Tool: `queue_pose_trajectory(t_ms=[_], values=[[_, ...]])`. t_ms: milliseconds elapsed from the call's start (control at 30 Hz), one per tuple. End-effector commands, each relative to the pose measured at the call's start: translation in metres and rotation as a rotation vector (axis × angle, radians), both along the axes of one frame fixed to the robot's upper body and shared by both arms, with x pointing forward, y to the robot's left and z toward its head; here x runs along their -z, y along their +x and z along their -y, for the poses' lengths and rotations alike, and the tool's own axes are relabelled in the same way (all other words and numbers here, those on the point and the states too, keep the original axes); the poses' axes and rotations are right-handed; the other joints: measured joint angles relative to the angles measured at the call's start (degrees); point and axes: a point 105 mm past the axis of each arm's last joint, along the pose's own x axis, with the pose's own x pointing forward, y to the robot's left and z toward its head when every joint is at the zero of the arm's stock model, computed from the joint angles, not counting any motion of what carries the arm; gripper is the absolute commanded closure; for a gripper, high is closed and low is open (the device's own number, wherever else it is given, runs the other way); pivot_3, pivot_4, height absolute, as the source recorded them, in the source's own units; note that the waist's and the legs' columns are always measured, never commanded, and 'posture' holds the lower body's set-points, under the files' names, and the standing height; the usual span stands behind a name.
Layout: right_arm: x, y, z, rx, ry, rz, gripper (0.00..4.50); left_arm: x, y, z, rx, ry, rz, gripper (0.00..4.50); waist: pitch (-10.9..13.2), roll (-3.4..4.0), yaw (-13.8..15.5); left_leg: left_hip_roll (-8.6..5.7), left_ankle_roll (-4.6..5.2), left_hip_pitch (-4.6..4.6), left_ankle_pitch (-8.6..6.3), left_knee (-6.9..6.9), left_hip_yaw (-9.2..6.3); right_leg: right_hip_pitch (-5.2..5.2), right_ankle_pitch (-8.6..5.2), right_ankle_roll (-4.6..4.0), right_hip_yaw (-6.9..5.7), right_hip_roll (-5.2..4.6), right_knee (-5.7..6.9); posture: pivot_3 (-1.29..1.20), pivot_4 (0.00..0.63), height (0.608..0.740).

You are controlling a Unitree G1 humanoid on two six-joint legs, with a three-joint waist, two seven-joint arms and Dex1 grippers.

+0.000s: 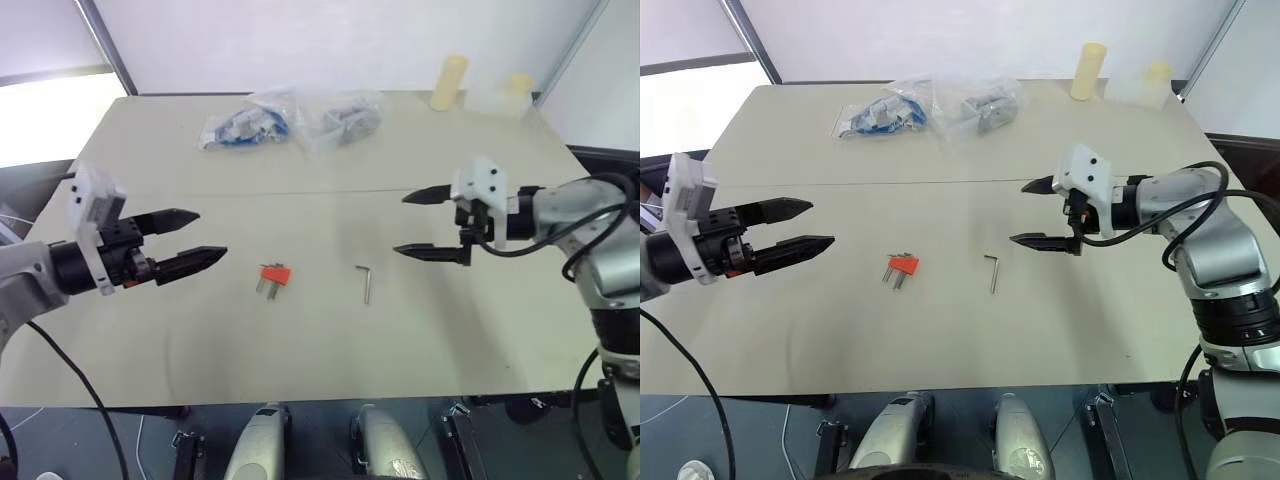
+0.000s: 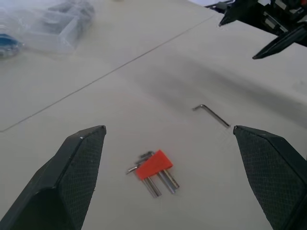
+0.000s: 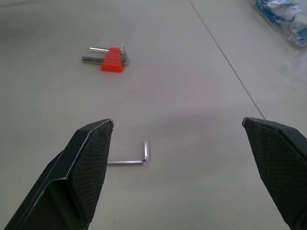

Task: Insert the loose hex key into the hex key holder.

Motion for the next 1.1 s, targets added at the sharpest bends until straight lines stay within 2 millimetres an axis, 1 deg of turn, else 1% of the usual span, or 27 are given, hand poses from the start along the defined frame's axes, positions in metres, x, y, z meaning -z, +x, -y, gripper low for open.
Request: queue_pose_trajectory(t_ms=[33,67,200,333,433,567,633,733,900,1100], values=[[0.010,-0.001,-0.027,-0.040,0.039,0.034,0.03,0.004,0.004,0.000,-0.034,-0.012,0.025,0.00,-0.01,-0.01,-0.04,0.00,0.00,0.00,0.00,0.01,-0.01,0.01,0.00,0.00,0.00,0.00,0.00,0.00,0.150,0.740],[0.014,0.000,-0.033,-0.044,0.056,0.029,0.03,0.006,0.004,0.000,-0.042,-0.014,0.024,0.00,-0.01,-0.02,-0.07,0.01,0.00,0.00,0.00,0.00,-0.01,0.01,0.00,0.00,0.00,0.02,0.01,0.00,0.150,0.740],[0.049,0.010,-0.073,-0.069,0.105,-0.006,0.03,0.010,0.009,0.000,-0.085,-0.057,0.038,0.00,-0.01,-0.02,-0.09,0.02,-0.01,-0.02,0.00,0.02,-0.03,-0.03,0.01,0.01,0.00,0.05,0.04,0.00,0.150,0.740],[0.072,0.024,-0.098,-0.077,0.098,-0.013,0.03,0.011,0.009,0.001,-0.098,-0.062,0.037,0.00,-0.01,-0.02,0.02,-0.01,-0.02,-0.02,0.01,0.06,-0.05,-0.01,0.01,0.02,-0.02,0.05,0.04,0.00,0.150,0.740],[0.084,0.032,-0.111,-0.089,0.069,-0.013,0.03,0.011,0.008,0.000,-0.105,-0.065,0.040,0.00,-0.01,-0.02,-0.02,-0.06,-0.03,-0.02,0.02,0.06,-0.04,-0.02,0.02,0.02,-0.02,0.11,0.05,0.00,0.150,0.740],[0.101,0.039,-0.122,-0.103,0.036,-0.031,0.03,0.009,0.009,0.000,-0.125,-0.065,0.057,0.00,-0.01,-0.02,-0.10,-0.05,-0.04,-0.01,0.02,0.03,-0.05,-0.03,0.02,0.03,-0.02,0.17,0.05,0.00,0.150,0.740],[0.111,0.039,-0.126,-0.117,0.017,-0.042,0.03,0.009,0.008,0.000,-0.129,-0.062,0.059,0.00,-0.01,-0.02,-0.10,-0.05,-0.04,-0.01,0.02,0.02,-0.06,-0.02,0.02,0.02,-0.02,0.19,0.05,0.00,0.150,0.740],[0.120,0.036,-0.131,-0.134,0.009,-0.065,0.03,0.008,0.007,-0.001,-0.138,-0.056,0.064,0.00,-0.01,-0.03,-0.26,-0.05,-0.04,-0.01,0.02,0.02,-0.06,-0.03,0.02,0.03,-0.01,0.19,0.06,0.00,0.150,0.740],[0.124,0.030,-0.139,-0.152,0.034,-0.087,0.03,0.008,0.005,-0.002,-0.151,-0.048,0.069,0.00,-0.02,-0.03,-0.58,-0.01,-0.05,0.09,0.03,-0.01,-0.06,0.00,0.02,0.02,0.01,0.28,0.11,0.00,0.150,0.740],[0.127,0.019,-0.146,-0.168,0.074,-0.182,0.03,0.008,0.005,-0.005,-0.161,-0.044,0.068,0.00,-0.02,-0.03,-1.25,0.02,-0.05,0.09,0.03,-0.02,-0.08,0.01,0.02,0.02,0.00,0.29,0.11,0.00,0.150,0.740]])
